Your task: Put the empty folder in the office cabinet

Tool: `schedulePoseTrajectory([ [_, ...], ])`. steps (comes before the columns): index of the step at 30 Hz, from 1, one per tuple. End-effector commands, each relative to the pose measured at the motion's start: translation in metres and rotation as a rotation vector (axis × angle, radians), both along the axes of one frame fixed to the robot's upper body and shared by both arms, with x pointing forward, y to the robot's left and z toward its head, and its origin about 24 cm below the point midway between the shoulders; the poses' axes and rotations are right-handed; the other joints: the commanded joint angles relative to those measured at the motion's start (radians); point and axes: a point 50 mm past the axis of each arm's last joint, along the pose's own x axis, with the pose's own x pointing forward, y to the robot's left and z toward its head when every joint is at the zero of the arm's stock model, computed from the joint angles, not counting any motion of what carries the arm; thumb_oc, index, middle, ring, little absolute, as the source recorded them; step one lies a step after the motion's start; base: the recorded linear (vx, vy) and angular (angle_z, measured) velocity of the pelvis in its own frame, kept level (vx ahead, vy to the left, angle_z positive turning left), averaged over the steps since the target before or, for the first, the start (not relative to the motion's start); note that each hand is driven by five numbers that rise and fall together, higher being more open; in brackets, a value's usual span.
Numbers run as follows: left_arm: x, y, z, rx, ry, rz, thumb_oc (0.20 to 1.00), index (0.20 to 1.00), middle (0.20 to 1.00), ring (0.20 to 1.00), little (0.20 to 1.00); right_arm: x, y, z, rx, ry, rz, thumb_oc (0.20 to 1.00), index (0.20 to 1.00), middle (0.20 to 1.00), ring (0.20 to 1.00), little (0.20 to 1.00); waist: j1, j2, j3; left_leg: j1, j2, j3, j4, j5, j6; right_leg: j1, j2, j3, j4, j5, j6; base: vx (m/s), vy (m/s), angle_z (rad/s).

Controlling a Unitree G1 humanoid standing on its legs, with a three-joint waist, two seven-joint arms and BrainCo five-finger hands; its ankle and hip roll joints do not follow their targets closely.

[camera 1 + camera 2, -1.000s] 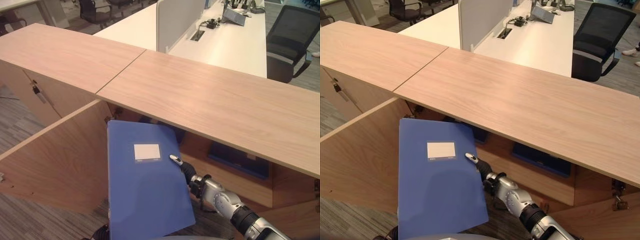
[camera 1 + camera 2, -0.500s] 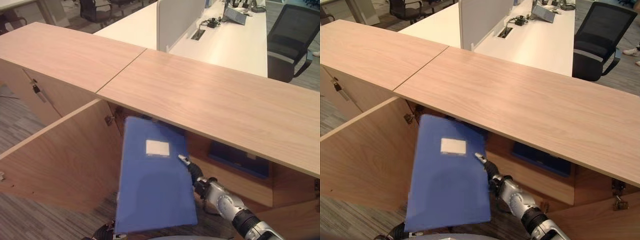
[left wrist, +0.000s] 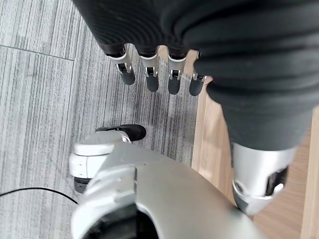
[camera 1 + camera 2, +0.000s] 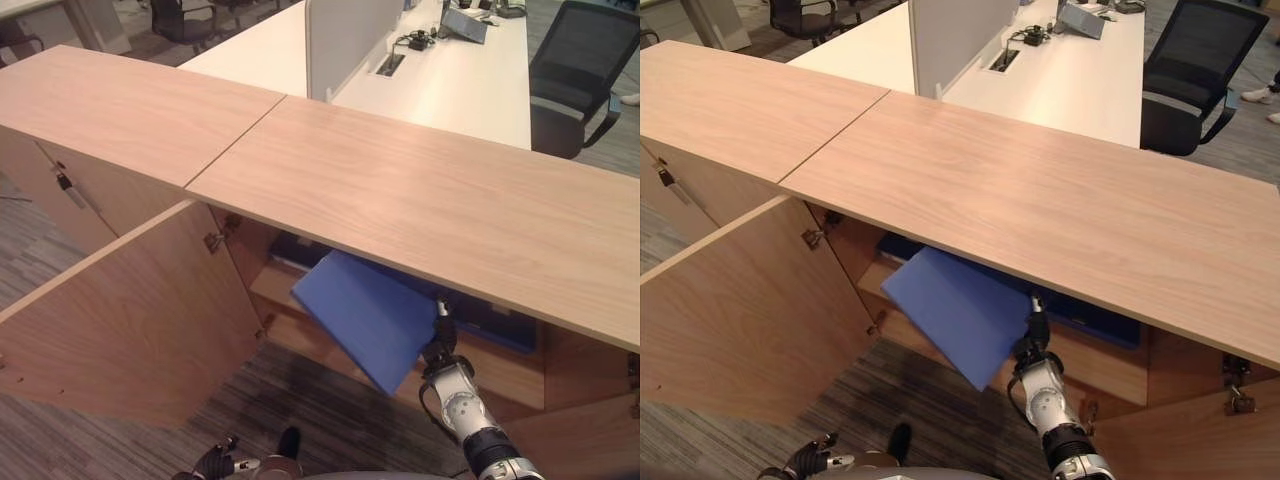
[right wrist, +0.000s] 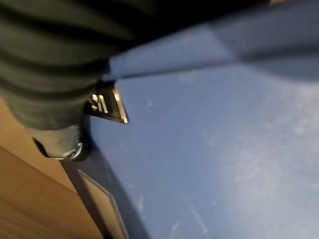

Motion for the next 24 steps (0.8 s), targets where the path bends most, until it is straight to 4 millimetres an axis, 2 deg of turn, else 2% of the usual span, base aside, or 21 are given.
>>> schedulePoseTrajectory([
  [1, 0.002, -0.013, -0.004, -0.02, 0.016, -0.043, 1.0, 1.0, 1.0, 1.0, 1.0, 0.038, -0.013, 0.054, 0.083, -0.273, -0.193, 0.2, 0.2, 0.2, 0.2, 0.2, 0.023, 0.019, -0.013, 0.08, 0.07, 0.041, 0.013, -0.113, -0.007, -0.083, -0.087, 0.034, 0.123, -0.05, 0.075, 0.0, 0.0, 0.0],
  [7, 0.004, -0.015, -0.004, -0.018, 0.014, -0.043, 1.0, 1.0, 1.0, 1.0, 1.0, 0.042, -0.031, 0.06, 0.127, -0.279, -0.357, 0.2, 0.2, 0.2, 0.2, 0.2, 0.027, 0.022, -0.016, 0.081, 0.069, 0.037, 0.013, -0.117, -0.006, -0.079, -0.085, 0.032, 0.123, -0.053, 0.075, 0.0, 0.0, 0.0],
  [18, 0.007, -0.02, -0.005, -0.005, 0.014, -0.069, 1.0, 1.0, 1.0, 1.0, 1.0, 0.036, -0.089, 0.075, 0.227, -0.265, -0.825, 0.2, 0.2, 0.2, 0.2, 0.2, 0.031, 0.03, -0.025, 0.08, 0.062, 0.031, 0.013, -0.127, -0.001, -0.072, -0.084, 0.03, 0.117, -0.057, 0.077, 0.0, 0.0, 0.0],
  [24, 0.01, -0.026, -0.005, -0.005, 0.01, -0.101, 1.0, 1.0, 1.0, 1.0, 1.0, 0.034, -0.1, 0.087, 0.262, -0.267, -0.964, 0.2, 0.2, 0.2, 0.2, 0.2, 0.033, 0.034, -0.027, 0.08, 0.061, 0.028, 0.013, -0.132, 0.0, -0.072, -0.083, 0.032, 0.115, -0.059, 0.078, 0.0, 0.0, 0.0],
])
